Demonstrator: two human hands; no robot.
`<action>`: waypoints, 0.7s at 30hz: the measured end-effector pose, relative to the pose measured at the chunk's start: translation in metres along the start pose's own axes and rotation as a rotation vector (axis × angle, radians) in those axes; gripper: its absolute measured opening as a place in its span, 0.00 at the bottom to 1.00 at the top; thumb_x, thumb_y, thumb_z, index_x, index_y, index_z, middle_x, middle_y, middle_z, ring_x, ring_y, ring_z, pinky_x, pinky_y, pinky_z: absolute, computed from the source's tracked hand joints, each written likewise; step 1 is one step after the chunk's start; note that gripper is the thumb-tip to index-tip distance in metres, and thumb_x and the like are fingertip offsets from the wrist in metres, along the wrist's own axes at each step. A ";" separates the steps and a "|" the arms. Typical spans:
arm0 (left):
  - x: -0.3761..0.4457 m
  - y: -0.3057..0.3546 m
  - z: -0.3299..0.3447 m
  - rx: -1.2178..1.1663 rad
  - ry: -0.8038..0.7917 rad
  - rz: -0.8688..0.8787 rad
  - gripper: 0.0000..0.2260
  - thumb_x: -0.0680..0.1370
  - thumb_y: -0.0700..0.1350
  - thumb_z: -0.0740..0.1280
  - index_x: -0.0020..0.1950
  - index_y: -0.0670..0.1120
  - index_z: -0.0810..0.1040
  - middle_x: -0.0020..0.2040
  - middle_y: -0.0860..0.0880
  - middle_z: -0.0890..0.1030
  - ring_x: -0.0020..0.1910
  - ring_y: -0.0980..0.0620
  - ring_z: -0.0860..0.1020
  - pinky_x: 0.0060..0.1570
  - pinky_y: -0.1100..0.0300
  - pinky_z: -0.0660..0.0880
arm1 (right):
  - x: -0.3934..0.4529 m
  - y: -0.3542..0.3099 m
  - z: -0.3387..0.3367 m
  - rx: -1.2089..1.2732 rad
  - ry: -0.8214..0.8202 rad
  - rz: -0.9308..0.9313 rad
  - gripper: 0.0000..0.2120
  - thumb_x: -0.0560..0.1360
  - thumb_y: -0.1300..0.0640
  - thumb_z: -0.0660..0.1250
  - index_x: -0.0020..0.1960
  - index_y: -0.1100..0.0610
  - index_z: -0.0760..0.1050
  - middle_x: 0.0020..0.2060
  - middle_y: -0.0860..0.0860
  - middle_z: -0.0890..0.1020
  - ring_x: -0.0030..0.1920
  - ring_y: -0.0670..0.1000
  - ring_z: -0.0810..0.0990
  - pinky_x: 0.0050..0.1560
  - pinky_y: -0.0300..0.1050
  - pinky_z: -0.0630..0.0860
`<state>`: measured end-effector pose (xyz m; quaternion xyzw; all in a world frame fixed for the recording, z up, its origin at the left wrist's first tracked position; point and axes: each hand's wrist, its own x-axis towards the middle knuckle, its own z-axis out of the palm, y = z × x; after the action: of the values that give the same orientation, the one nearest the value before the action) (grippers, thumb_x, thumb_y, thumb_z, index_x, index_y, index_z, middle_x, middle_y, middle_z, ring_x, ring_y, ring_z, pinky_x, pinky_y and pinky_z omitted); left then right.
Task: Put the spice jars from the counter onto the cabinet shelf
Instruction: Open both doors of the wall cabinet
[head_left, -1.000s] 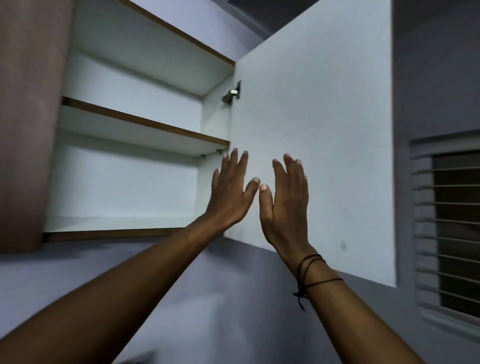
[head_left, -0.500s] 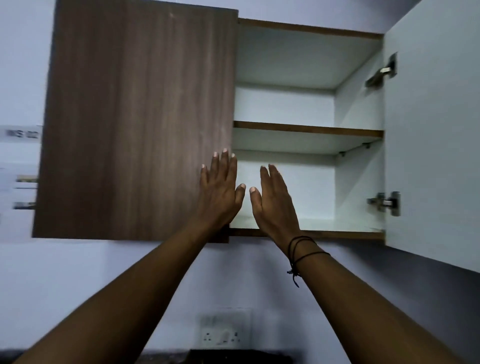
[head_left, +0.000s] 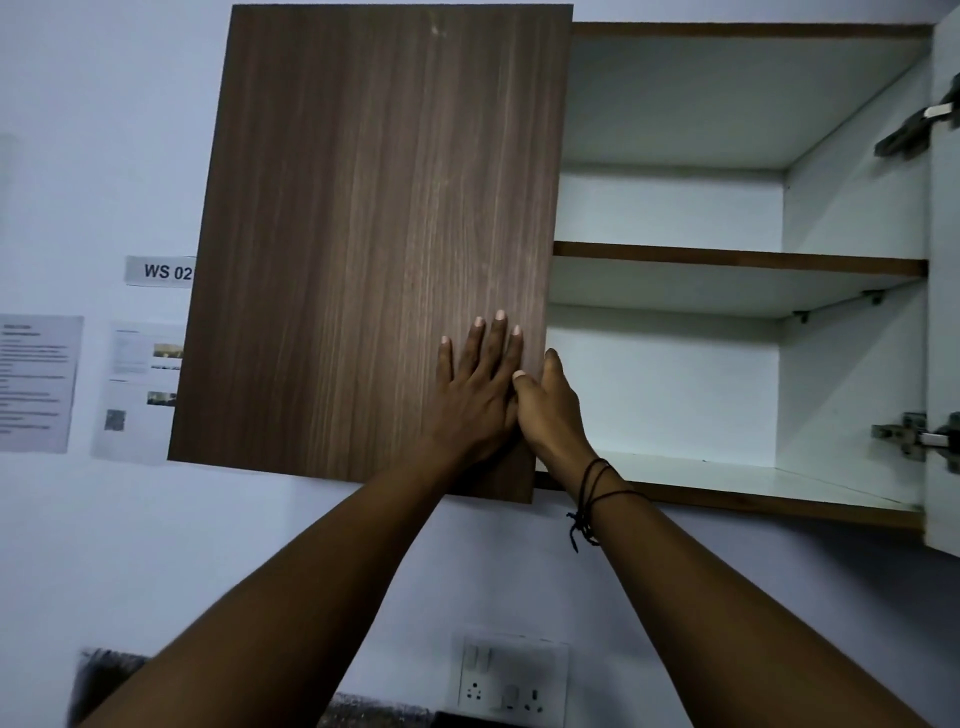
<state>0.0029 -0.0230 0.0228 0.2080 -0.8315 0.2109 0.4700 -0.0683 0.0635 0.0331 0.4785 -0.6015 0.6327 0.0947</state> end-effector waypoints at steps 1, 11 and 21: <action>-0.001 0.000 -0.002 -0.019 0.011 -0.001 0.31 0.84 0.55 0.50 0.80 0.47 0.37 0.81 0.45 0.37 0.80 0.44 0.35 0.76 0.39 0.39 | 0.001 -0.002 -0.001 0.047 0.009 0.041 0.28 0.80 0.55 0.57 0.78 0.56 0.56 0.72 0.56 0.69 0.70 0.57 0.70 0.69 0.49 0.68; -0.039 0.004 -0.056 -0.190 0.233 0.048 0.33 0.80 0.60 0.46 0.81 0.45 0.44 0.82 0.43 0.42 0.81 0.45 0.39 0.76 0.36 0.41 | -0.048 -0.047 -0.016 0.070 0.170 -0.225 0.12 0.79 0.47 0.58 0.42 0.51 0.72 0.36 0.48 0.80 0.37 0.46 0.78 0.38 0.45 0.73; -0.090 -0.043 -0.196 -0.517 0.395 0.234 0.36 0.81 0.64 0.49 0.81 0.42 0.47 0.82 0.43 0.46 0.81 0.43 0.45 0.76 0.34 0.49 | -0.130 -0.141 0.010 0.151 0.191 -0.826 0.13 0.81 0.56 0.55 0.41 0.60 0.72 0.33 0.50 0.74 0.33 0.48 0.71 0.32 0.44 0.69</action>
<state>0.2048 0.0622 0.0432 -0.0596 -0.7686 0.0817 0.6317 0.1028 0.1508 0.0323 0.6238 -0.3000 0.6254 0.3601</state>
